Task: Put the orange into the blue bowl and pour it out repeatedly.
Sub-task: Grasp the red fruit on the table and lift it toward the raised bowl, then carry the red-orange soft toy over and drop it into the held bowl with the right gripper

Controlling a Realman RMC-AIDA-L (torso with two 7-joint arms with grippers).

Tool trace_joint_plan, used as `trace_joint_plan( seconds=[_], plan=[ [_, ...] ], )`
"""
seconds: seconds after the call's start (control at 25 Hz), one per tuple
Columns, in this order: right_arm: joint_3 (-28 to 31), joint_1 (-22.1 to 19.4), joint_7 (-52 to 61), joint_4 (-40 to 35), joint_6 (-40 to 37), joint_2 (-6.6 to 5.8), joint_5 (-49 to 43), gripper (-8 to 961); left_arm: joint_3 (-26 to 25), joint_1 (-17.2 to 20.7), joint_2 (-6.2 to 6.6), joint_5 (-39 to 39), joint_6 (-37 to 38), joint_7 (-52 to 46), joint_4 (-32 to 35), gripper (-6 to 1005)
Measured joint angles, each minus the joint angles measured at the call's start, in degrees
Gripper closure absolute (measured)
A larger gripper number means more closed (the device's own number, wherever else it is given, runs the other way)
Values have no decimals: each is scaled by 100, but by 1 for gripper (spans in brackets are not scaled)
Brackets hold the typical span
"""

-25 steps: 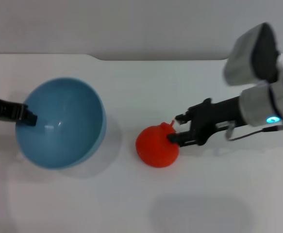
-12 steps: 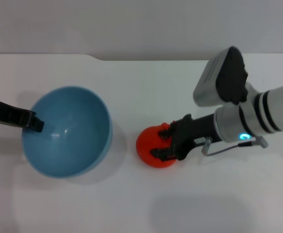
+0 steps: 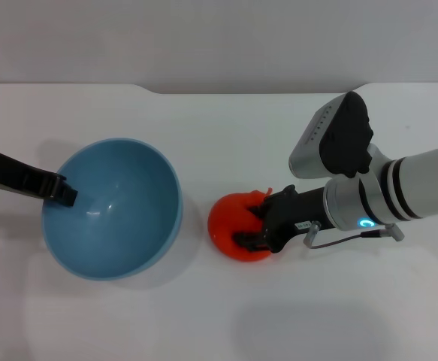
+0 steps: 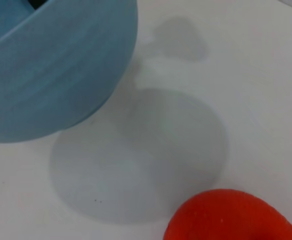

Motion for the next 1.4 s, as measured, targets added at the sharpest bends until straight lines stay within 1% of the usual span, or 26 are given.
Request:
trace_joint_plan(
  seconds=[0.32, 0.44, 0.52, 0.68, 0.88, 0.96, 1.0, 1.04, 1.08, 1.12, 1.16, 1.2, 1.24, 1.28, 1.4],
  plan=[
    [31, -139, -41, -183, -16, -8, 25, 536, 182, -62, 0, 4, -54, -3, -76, 1000],
    [48, -224, -41, -313, -25, -14, 31, 628, 309, -90, 0, 3, -101, -4, -86, 1000],
    [73, -379, -42, -546, -60, -19, 33, 689, 387, -128, 0, 3, -128, -4, -98, 1000],
    [261, -778, -61, -1088, -175, -39, 33, 729, 431, -184, 0, 4, -143, -4, -149, 999],
    [1006, -1396, -323, -1965, -796, -24, 31, 796, 537, -280, -5, 2, -150, -4, -275, 999],
    [1309, -1561, -399, -2284, -1044, -15, 36, 825, 624, -332, -6, 3, -155, -4, -362, 999],
    [1523, -1638, -480, -2474, -1212, -8, 83, 831, 688, -369, -7, 3, -173, -4, -430, 999],
    [1911, -1712, -692, -2735, -1547, -1, 303, 836, 843, -455, -12, 3, -205, -11, -590, 999],
    [2065, -1724, -796, -2822, -1693, -3, 434, 842, 948, -507, -15, 4, -239, -34, -676, 999],
    [2065, -1724, -796, -2822, -1693, -3, 434, 847, 1057, -559, -20, 3, -269, -63, -753, 999],
    [2235, -1727, -937, -2908, -1894, -9, 615, 853, 1057, -559, -20, 3, -269, -63, -753, 999],
    [2386, -1729, -1065, -3002, -2085, -16, 795, 859, 1195, -614, -23, 1, -324, -117, -823, 999],
    [2504, -1729, -1169, -3094, -2240, -23, 940, 864, 1483, -727, -25, -9, -443, -243, -927, 999],
    [2595, -1728, -1268, -3224, -2419, -28, 1093, 870, 1483, -727, -25, -9, -443, -243, -927, 999],
    [2714, -1692, -1381, -3610, -2904, -33, 1331, 895, 1910, -936, -42, -35, -568, -450, -1060, 999]
  ],
)
